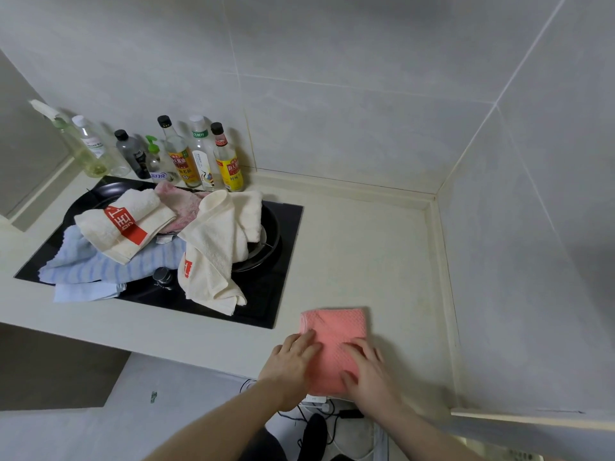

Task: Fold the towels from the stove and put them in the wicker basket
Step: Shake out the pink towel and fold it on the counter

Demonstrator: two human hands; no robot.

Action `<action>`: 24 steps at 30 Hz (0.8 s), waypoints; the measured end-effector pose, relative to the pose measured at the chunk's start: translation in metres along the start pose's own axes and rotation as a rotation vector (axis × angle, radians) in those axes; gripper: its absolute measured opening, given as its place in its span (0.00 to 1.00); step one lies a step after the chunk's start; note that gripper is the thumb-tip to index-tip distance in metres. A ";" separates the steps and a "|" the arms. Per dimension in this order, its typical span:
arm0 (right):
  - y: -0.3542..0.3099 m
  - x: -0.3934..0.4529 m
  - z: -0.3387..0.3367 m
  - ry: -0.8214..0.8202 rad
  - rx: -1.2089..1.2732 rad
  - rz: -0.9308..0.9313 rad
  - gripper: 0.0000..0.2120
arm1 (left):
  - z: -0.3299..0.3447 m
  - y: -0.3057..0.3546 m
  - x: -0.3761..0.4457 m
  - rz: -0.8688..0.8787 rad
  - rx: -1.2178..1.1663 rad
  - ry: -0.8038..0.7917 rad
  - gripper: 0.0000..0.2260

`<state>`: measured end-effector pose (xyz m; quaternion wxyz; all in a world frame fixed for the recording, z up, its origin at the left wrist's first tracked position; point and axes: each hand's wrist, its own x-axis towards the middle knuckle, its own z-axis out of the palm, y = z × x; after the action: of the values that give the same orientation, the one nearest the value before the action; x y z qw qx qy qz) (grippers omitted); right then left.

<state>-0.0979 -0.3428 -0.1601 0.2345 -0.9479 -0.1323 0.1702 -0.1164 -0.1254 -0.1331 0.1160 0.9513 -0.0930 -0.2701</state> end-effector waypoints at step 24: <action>0.003 0.080 -0.044 -0.074 0.666 0.591 0.10 | -0.049 -0.014 0.058 -0.520 -0.884 -0.025 0.23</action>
<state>-0.0075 -0.3366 -0.1457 0.4633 -0.8110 0.1980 0.2972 -0.0398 -0.1174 -0.1246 0.4351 0.7996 0.2685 -0.3149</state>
